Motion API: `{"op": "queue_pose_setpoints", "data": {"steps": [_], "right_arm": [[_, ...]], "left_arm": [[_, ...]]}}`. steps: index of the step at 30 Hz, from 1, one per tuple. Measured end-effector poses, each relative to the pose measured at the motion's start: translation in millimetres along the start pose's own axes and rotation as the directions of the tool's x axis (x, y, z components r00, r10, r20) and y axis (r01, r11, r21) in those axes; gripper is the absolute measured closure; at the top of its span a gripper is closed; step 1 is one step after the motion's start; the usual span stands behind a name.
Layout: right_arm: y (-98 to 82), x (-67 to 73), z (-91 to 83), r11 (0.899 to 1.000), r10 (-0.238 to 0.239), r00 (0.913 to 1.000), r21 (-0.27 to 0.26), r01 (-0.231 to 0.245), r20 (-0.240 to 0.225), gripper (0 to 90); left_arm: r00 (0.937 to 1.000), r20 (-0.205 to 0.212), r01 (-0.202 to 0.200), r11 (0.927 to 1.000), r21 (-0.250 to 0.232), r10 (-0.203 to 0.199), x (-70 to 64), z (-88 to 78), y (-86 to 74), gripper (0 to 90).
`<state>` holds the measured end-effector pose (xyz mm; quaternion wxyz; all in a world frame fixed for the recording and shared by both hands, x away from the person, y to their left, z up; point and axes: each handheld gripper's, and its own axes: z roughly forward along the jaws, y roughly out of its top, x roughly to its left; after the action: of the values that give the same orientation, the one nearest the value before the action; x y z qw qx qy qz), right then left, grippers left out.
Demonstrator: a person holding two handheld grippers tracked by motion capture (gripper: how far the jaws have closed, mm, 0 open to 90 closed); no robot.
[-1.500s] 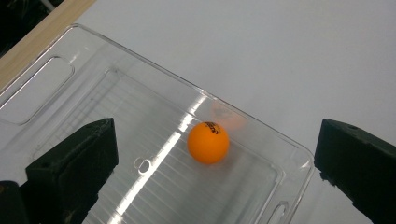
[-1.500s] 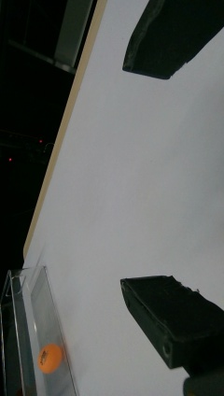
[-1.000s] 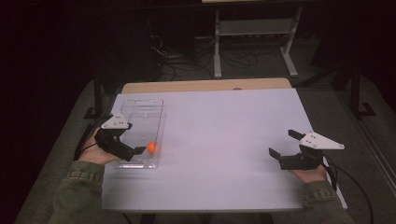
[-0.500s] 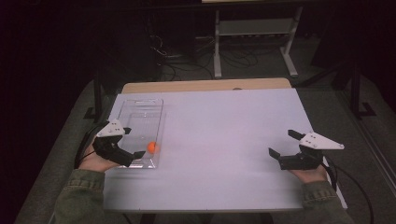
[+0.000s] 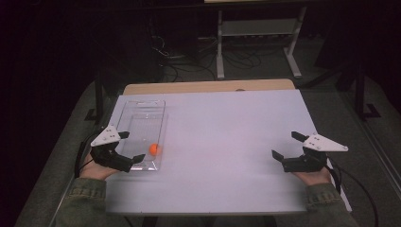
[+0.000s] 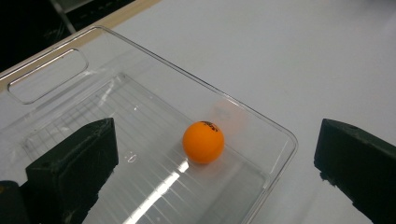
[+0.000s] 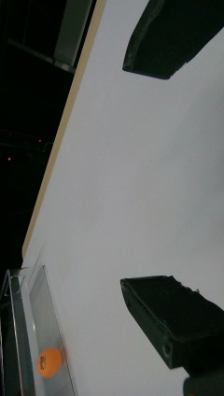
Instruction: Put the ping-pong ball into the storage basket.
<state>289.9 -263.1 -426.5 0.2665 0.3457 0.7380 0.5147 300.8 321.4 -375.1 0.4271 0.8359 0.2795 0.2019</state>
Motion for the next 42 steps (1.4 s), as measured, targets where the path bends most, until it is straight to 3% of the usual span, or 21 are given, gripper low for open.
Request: {"op": "queue_pose_setpoints", "data": {"steps": [15,23,27,30,32,35,36,42], "right_arm": [[-0.1,0.4,0.5,1.000,-0.002,1.0000,0.002,0.002,-0.002,0.0],[0.1,0.6,0.4,1.000,-0.004,1.0000,0.000,0.004,-0.004,0.0],[0.0,0.5,0.5,1.000,-0.005,1.0000,0.001,0.005,-0.004,0.0],[0.1,0.6,0.5,1.000,-0.006,1.0000,0.000,0.006,-0.004,0.0],[0.0,0.4,0.6,1.000,-0.005,1.0000,0.000,0.005,-0.004,0.0],[0.0,0.9,1.0,1.000,-0.007,1.0000,0.002,0.007,-0.006,0.0],[0.0,1.0,1.1,1.000,-0.006,1.0000,0.003,0.006,-0.007,0.0],[-0.2,1.3,1.6,1.000,-0.006,0.9999,0.003,0.006,-0.009,0.0]], "left_arm": [[0.9997,-0.011,0.020,0.9984,-0.053,-0.020,-7.6,-1.4,-17.5,0.0],[0.9981,-0.015,0.058,0.9930,-0.102,-0.060,-7.3,-4.5,-27.5,0.0],[0.9942,0.003,0.107,0.9837,-0.145,-0.108,-4.1,-8.7,-34.1,0.0],[0.9936,-0.006,0.111,0.9808,-0.161,-0.113,-4.6,-11.2,-37.4,0.0],[0.9913,-0.013,0.126,0.9720,-0.199,-0.131,-4.5,-14.4,-43.3,0.0],[0.9841,-0.078,0.134,0.9539,-0.269,-0.160,-7.5,-17.2,-53.5,0.0],[0.9829,-0.080,0.138,0.9499,-0.281,-0.166,-7.6,-17.8,-56.1,0.0],[0.9798,-0.075,0.158,0.9463,-0.282,-0.185,-9.1,-17.3,-59.8,0.0]]}}
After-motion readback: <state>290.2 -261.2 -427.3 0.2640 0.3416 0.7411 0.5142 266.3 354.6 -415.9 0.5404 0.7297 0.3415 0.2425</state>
